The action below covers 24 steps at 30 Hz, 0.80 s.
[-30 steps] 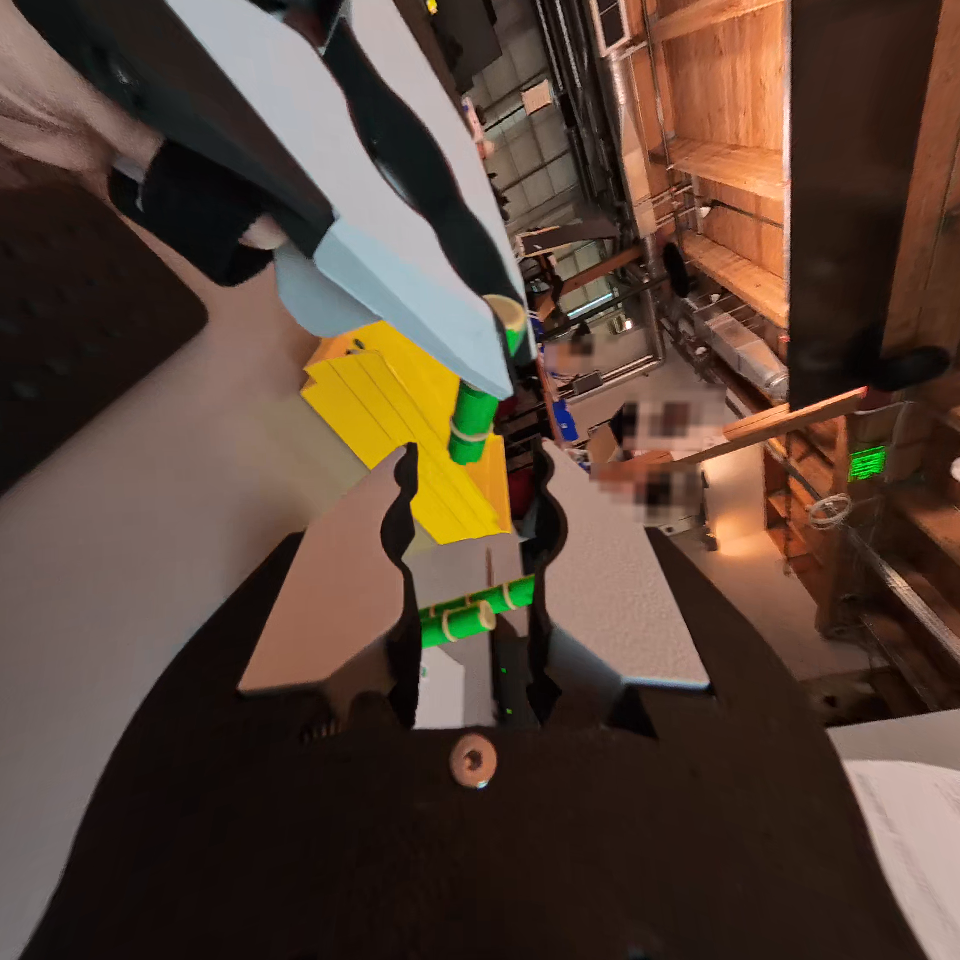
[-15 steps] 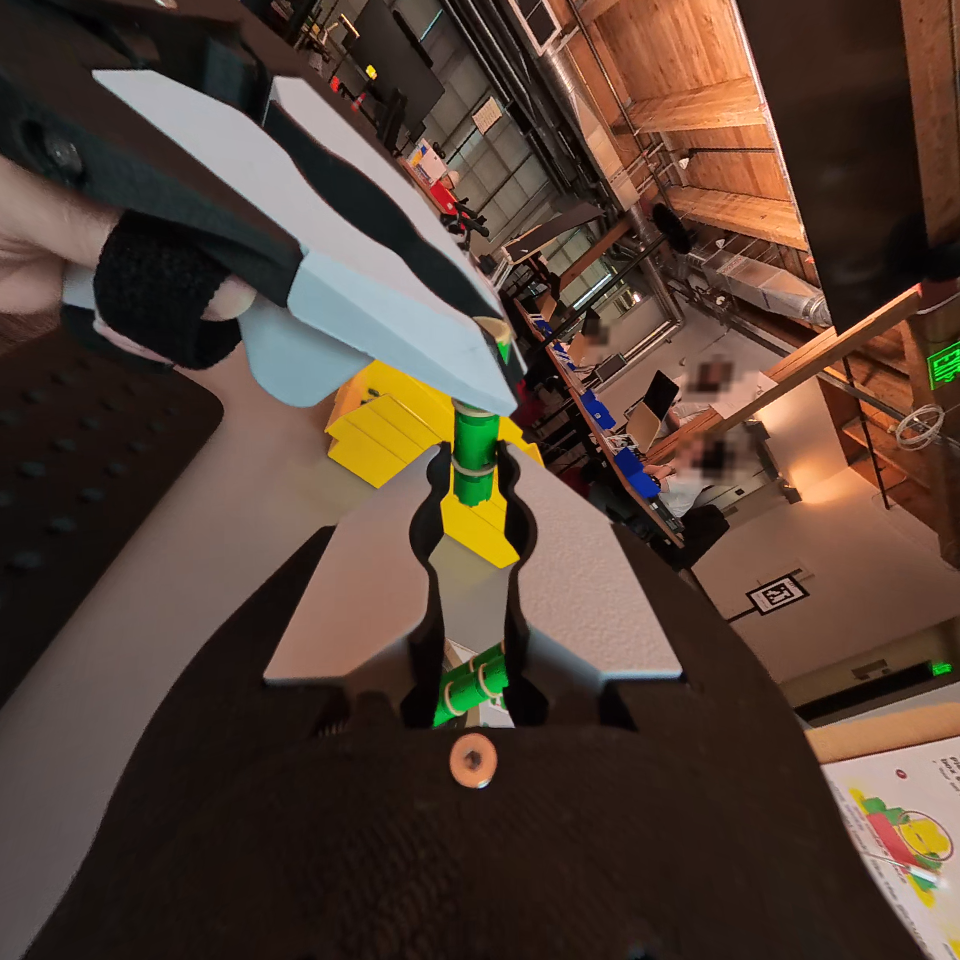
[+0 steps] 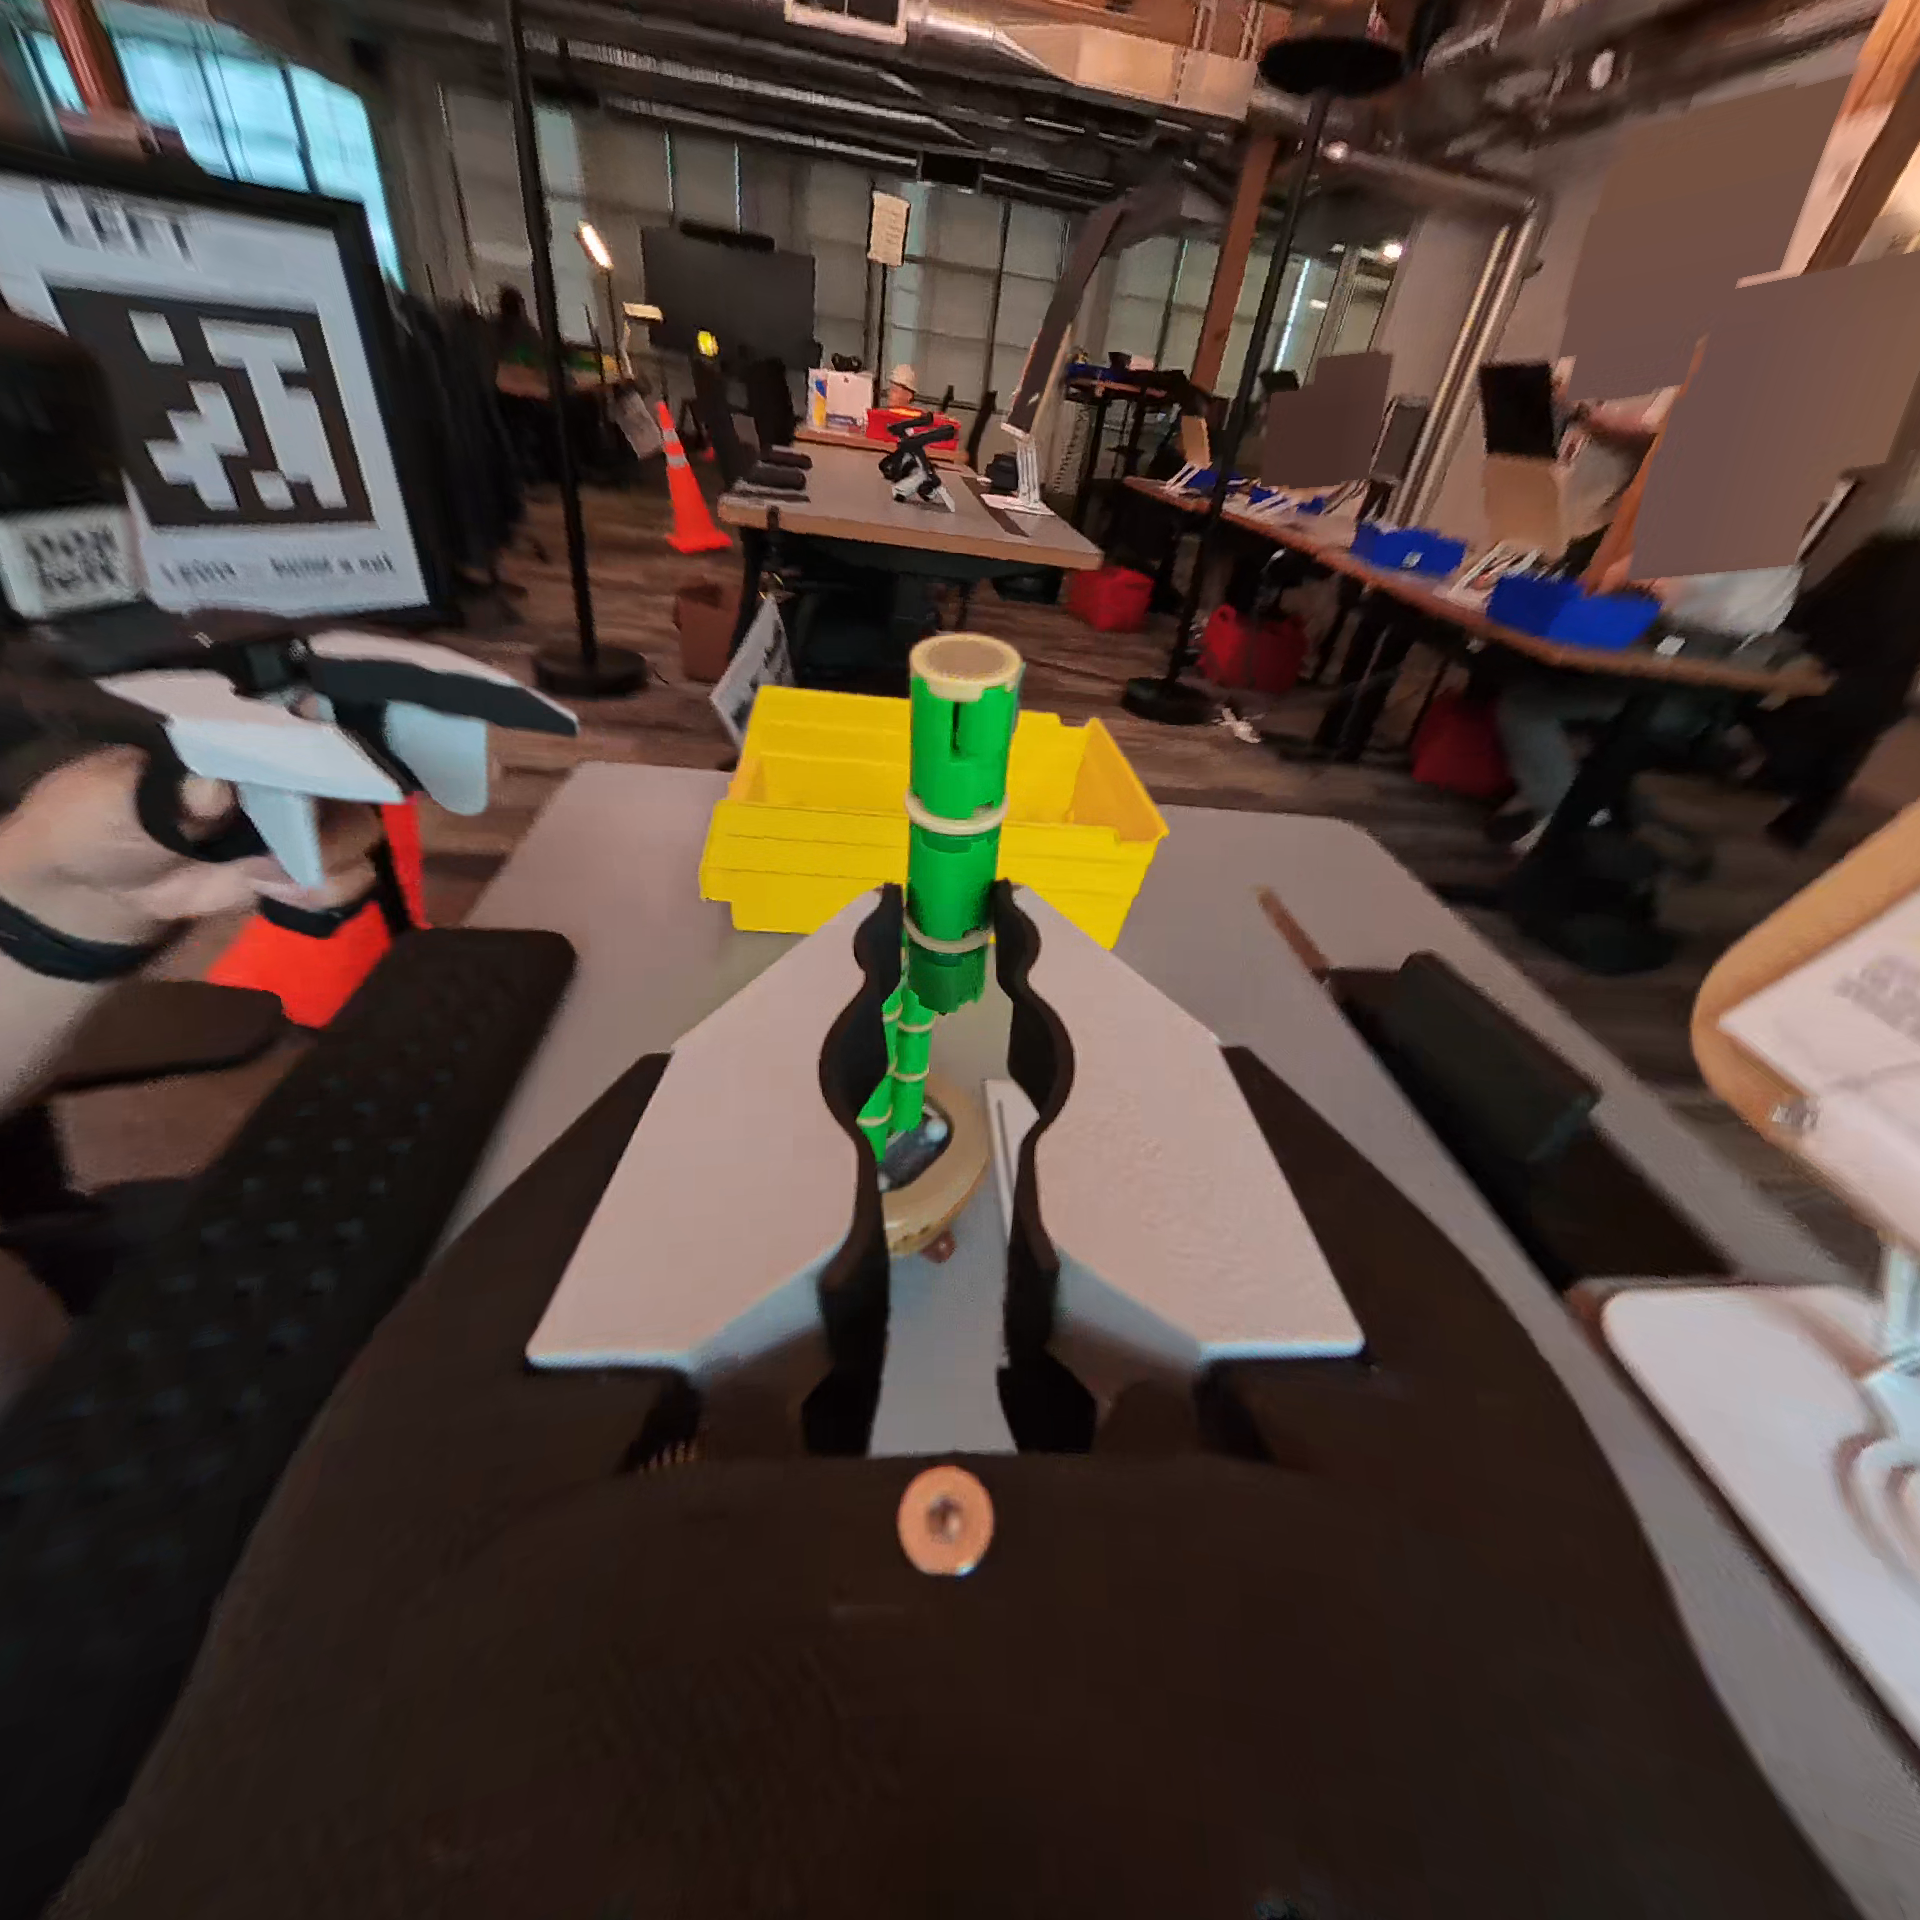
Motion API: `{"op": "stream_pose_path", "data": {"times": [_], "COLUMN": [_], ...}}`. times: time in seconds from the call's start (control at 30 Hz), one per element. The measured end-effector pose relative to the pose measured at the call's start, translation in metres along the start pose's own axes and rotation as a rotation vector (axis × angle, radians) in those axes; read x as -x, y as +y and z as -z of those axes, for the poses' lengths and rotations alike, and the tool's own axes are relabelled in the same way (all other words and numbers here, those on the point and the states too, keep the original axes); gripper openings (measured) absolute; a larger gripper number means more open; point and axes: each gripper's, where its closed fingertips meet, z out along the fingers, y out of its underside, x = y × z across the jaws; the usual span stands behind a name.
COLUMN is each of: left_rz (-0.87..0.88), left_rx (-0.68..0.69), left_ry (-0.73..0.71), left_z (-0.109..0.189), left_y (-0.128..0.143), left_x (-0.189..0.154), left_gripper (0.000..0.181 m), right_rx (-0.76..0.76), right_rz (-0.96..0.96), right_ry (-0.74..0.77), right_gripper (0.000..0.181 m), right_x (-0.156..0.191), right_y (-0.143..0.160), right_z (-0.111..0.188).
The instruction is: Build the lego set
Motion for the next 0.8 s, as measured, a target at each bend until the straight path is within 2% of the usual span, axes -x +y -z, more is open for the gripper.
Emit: {"op": "stream_pose_path", "data": {"times": [0.13,0.27,0.4,0.63,0.8], "left_rz": [-0.004,0.0,0.049,0.21,0.144], "left_rx": [0.049,0.061,0.045,0.067,0.095], "left_ry": [0.01,0.041,0.062,0.357,0.43], "left_z": [0.001,-0.002,-0.009,-0.024,-0.04], "left_y": [0.012,0.016,0.014,0.009,0.009], "left_x": [0.005,0.003,0.004,-0.033,-0.052], "left_gripper": [0.059,0.052,0.053,0.049,0.046], "right_rx": [-0.068,-0.111,-0.104,-0.027,0.022], "right_rz": [-0.203,-0.28,-0.321,-0.351,-0.323], "right_ry": [-0.095,-0.212,-0.324,-0.464,-0.532], "right_gripper": [0.016,0.016,0.016,0.016,0.016], "right_x": [-0.015,-0.005,0.011,0.042,0.067], "right_y": [0.004,-0.002,-0.003,0.004,0.004], "right_z": [0.034,0.046,0.042,0.018,-0.001]}}
